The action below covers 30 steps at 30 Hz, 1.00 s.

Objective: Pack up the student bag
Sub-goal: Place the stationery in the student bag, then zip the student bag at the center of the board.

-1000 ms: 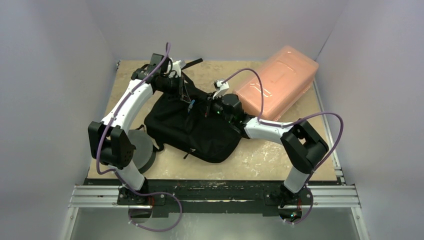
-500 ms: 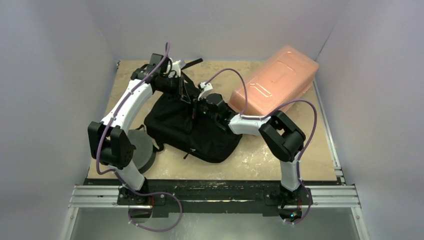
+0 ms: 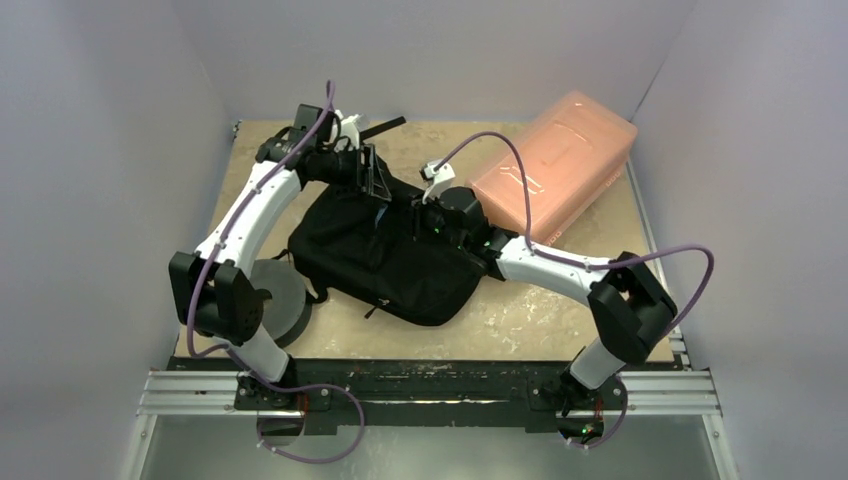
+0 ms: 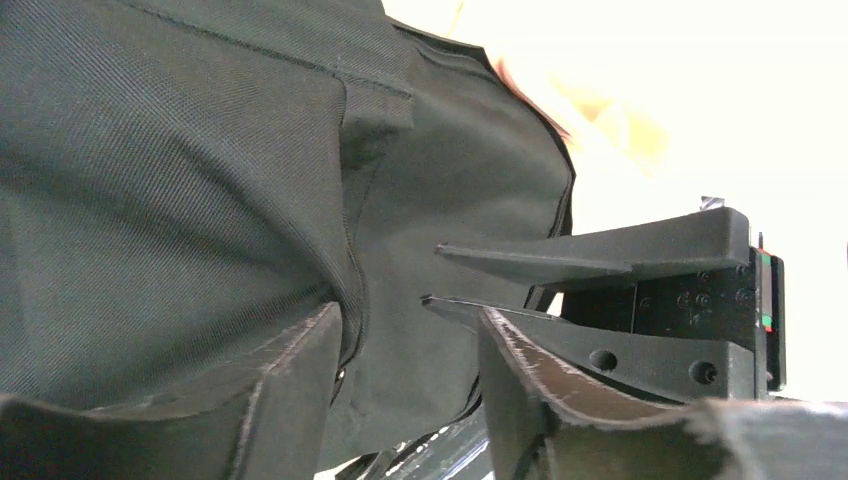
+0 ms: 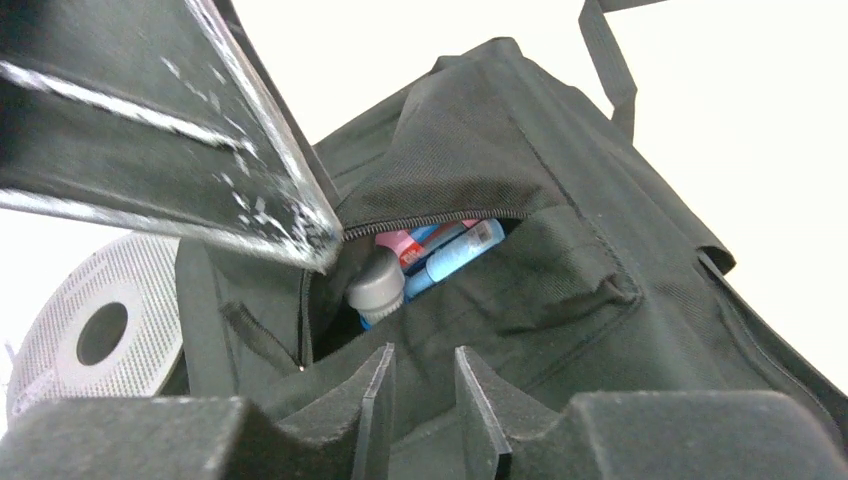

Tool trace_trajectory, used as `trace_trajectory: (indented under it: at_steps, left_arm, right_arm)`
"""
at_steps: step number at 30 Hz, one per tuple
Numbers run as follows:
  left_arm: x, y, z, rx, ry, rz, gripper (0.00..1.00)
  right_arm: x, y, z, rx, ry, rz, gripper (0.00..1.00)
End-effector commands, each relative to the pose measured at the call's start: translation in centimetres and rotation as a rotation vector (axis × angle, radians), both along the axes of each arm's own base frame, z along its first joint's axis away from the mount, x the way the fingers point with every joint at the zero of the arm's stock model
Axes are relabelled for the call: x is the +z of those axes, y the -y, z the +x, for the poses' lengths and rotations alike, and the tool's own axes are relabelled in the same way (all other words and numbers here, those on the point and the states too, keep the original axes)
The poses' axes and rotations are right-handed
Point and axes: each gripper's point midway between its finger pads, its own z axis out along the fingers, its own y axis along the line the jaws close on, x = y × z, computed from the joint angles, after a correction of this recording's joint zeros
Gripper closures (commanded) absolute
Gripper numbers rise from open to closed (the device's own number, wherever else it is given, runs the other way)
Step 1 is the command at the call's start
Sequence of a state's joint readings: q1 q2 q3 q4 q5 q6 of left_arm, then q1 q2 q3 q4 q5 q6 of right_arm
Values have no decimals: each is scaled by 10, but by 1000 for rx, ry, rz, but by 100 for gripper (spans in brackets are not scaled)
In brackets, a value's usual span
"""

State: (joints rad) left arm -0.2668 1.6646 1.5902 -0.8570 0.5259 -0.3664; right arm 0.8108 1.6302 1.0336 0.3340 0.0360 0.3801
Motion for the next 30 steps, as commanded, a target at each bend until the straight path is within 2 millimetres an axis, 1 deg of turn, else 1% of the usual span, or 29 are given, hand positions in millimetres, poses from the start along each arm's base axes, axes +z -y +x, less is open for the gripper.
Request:
trace_trajectory:
  at_steps: [1,2,4,6,7,9,10,11,12,13,15,16,18,19,20,22,24,26,28,30]
  left_arm:
    - [48,-9,-3,15,175,-13,44]
    - [52,-12,-5,25,190,-2,41]
    - [63,-17,-16,47,211,0,37]
    - [68,-23,-33,72,210,-10,24]
    - [71,-27,-41,97,225,-13,20]
    - [72,-41,-60,164,264,-2,18]
    - [72,-51,-66,215,291,16,17]
    - [72,-60,-77,252,314,24,17]
    - [73,-67,-87,287,336,27,17]
    - [69,-74,-96,317,345,30,17]
    - [62,-83,-114,361,359,21,18]
    - [55,-85,-121,375,353,13,20]
    - [44,-80,-133,368,339,-38,23]
    - [31,-75,-136,354,311,-60,24]
    - [25,-70,-137,346,291,-88,24]
    - [13,-60,-137,335,244,-137,26]
    - [7,-51,-135,318,221,-188,29]
    - [-2,-47,-131,324,202,-213,31]
    - [-12,-48,-128,355,171,-204,38]
    - [-21,-49,-126,392,137,-215,44]
  right_arm:
    - [-4,19,-11,12,14,-96,64]
    - [-2,16,-15,41,21,-93,62]
    - [6,12,-20,92,46,-89,56]
    - [20,5,-28,165,88,-72,50]
    - [28,1,-33,205,119,-59,45]
    - [42,-5,-43,288,188,-34,36]
    - [49,-11,-50,345,222,-21,33]
    - [56,-15,-52,381,256,-11,30]
    - [62,-21,-53,410,277,-3,28]
    - [68,-27,-52,435,290,1,27]
    - [78,-37,-43,442,290,2,27]
    - [81,-42,-39,433,278,20,28]
    - [88,-47,-28,412,250,71,31]
    - [91,-50,-22,399,239,101,32]
    - [90,-52,-15,387,216,125,33]
    - [83,-58,0,381,158,160,38]
    - [69,-63,15,376,117,186,41]
    - [35,-72,25,378,62,169,46]
    - [5,-75,28,379,19,139,49]
    - [-19,-75,27,378,-19,132,51]
